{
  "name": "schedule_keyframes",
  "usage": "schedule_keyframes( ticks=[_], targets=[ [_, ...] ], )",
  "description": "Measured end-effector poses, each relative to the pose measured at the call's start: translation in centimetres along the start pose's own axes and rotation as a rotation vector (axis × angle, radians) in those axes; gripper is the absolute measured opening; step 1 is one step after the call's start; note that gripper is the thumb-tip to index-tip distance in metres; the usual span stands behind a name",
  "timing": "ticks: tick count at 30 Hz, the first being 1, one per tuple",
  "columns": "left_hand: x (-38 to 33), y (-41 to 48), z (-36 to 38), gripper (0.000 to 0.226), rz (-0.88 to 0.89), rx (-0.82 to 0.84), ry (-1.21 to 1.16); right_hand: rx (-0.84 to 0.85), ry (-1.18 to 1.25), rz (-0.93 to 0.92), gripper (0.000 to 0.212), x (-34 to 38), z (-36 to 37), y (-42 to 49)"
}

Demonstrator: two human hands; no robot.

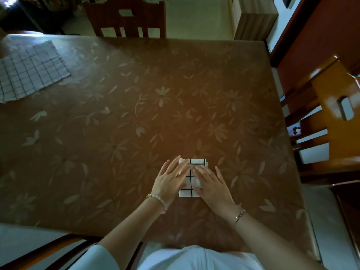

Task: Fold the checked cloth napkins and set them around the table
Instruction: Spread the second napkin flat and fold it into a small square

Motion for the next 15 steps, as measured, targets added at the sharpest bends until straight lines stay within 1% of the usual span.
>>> schedule_keyframes(
  ticks=[1, 3, 5, 9, 12, 15],
  targets=[
    [0.5, 0.0, 0.1, 0.067, 0.043, 0.029, 0.059, 0.0, -0.014, -0.003, 0.056, 0.0, 0.0, 0.0],
    [1.3, 0.1, -0.2, 0.07, 0.052, 0.134, 0.139, 0.02, -0.04, -0.009, 0.056, -0.2, 0.1, 0.0],
    [1.9, 0.1, -0.2, 0.074, 0.061, 0.216, 0.183, 0.06, -0.059, -0.01, 0.065, -0.6, -0.1, 0.3],
    [2.6, 0.5, -0.6, 0.094, 0.059, 0.4, 0.114, 0.109, -0.058, -0.048, 0.083, -1.3, 0.4, 0.3],
    [2.7, 0.5, -0.4, 0.111, 0.055, 0.458, 0.076, 0.133, -0.121, -0.002, 0.079, -1.1, 0.3, 0.1],
    [2.6, 0.5, 0.0, 0.115, 0.045, 0.471, 0.069, 0.123, -0.133, 0.022, 0.072, -1.0, 0.3, 0.1]
  ],
)
Point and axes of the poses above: each hand's wrist, its own y-axis towards the middle knuckle, its own z-axis out of the palm, x = y × z, the point moved 1 cm from there along y, towards the middle knuckle, and after that the axes turned 9 degrees about x, right-handed, at the moved point
